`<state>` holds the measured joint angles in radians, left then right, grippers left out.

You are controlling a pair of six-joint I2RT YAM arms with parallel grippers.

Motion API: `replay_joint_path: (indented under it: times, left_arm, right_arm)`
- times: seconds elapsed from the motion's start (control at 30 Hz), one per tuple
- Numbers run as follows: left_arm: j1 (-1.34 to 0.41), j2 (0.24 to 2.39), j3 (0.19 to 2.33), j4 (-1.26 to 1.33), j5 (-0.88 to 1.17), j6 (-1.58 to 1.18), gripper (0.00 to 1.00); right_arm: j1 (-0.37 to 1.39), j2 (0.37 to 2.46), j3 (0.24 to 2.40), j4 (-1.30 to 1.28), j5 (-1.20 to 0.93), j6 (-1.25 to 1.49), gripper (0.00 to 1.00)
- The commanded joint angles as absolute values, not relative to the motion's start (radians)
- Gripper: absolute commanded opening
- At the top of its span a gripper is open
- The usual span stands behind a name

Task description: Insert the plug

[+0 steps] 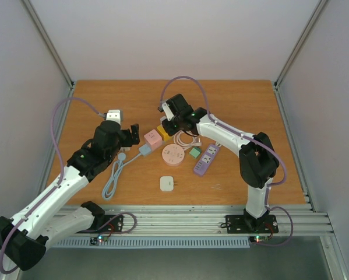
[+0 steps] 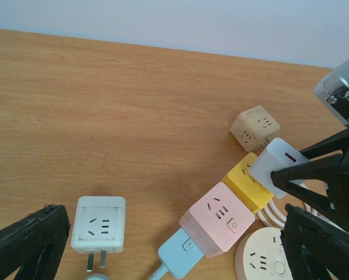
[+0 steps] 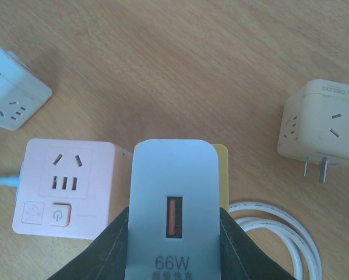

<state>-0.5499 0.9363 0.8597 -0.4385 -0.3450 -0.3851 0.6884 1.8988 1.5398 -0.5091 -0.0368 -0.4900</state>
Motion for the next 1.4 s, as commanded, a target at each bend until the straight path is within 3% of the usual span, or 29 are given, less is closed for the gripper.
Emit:
replay_joint_path:
  times: [0.0,0.43,0.87,1.23,1.3,1.37]
  left_arm:
    - [-0.546,0.940,0.851,-0.414,-0.357,-0.376,0.99]
    - [-0.546,0.946,0.852,-0.415,-0.356,-0.376,0.99]
    - [-0.546,0.946,0.851,-0.415,-0.360,-0.376,0.99]
    - [-0.546,0.955,0.859,-0.419,-0.359,-0.380,0.99]
    - [-0.545,0.959,0.860,-0.421,-0.360,-0.383,0.99]
    - [-0.545,0.966,0.863,-0.421,-0.360,-0.387,0.99]
  right_arm:
    - [0.693,1.908,1.555,-0.612,-0.003,-0.499,0.01]
    - [0.694,1.969,1.597,-0.659,-0.077,-0.501,0.01]
    - [0.705,2.018,1.480,-0.592,-0.003,-0.507,0.01]
    - [0.707,2.063,1.508,-0.736,0.055,-0.505,0.01]
    - [0.712,2.056,1.508,-0.741,0.055,-0.491,0.04]
    - [0.724,2.021,1.509,-0.727,0.064,-0.479,0.18]
